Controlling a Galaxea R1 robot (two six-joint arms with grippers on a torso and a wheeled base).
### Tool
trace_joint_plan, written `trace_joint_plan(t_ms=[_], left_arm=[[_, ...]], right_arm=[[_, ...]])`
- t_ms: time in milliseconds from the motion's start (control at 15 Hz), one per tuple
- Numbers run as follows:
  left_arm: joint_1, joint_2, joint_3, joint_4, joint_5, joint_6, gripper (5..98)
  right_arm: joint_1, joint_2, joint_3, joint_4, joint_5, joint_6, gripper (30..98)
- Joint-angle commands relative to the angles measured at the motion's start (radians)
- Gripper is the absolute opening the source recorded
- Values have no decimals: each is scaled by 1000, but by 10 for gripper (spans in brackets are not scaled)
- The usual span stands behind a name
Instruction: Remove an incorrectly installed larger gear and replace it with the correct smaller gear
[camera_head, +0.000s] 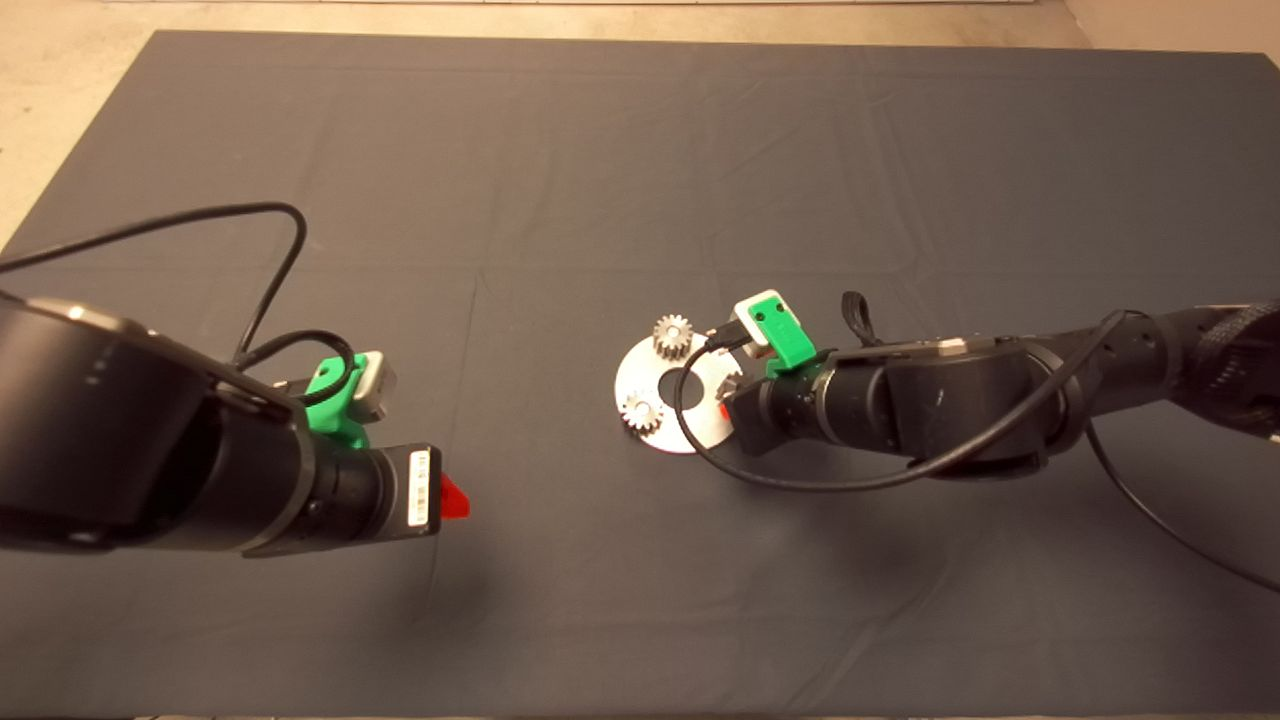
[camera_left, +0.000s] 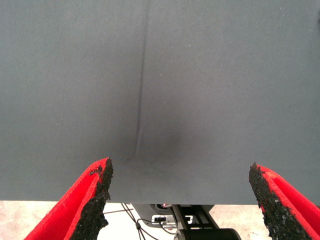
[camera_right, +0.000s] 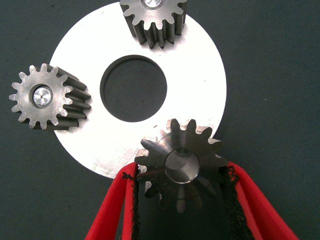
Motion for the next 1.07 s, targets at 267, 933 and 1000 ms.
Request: trace_joint_plan(t_ms=[267,933,1000], left_arm=[[1,2,-5,9,132,-4,690],[1,-5,9,26,132,-4,690],[1,-5,9,26,132,-4,690]], right_arm=[[27,-28,7,6,-123,-6,335],[25,-24,-12,1,-123,-20,337],[24,-22,-12,0,-123,-20,336]])
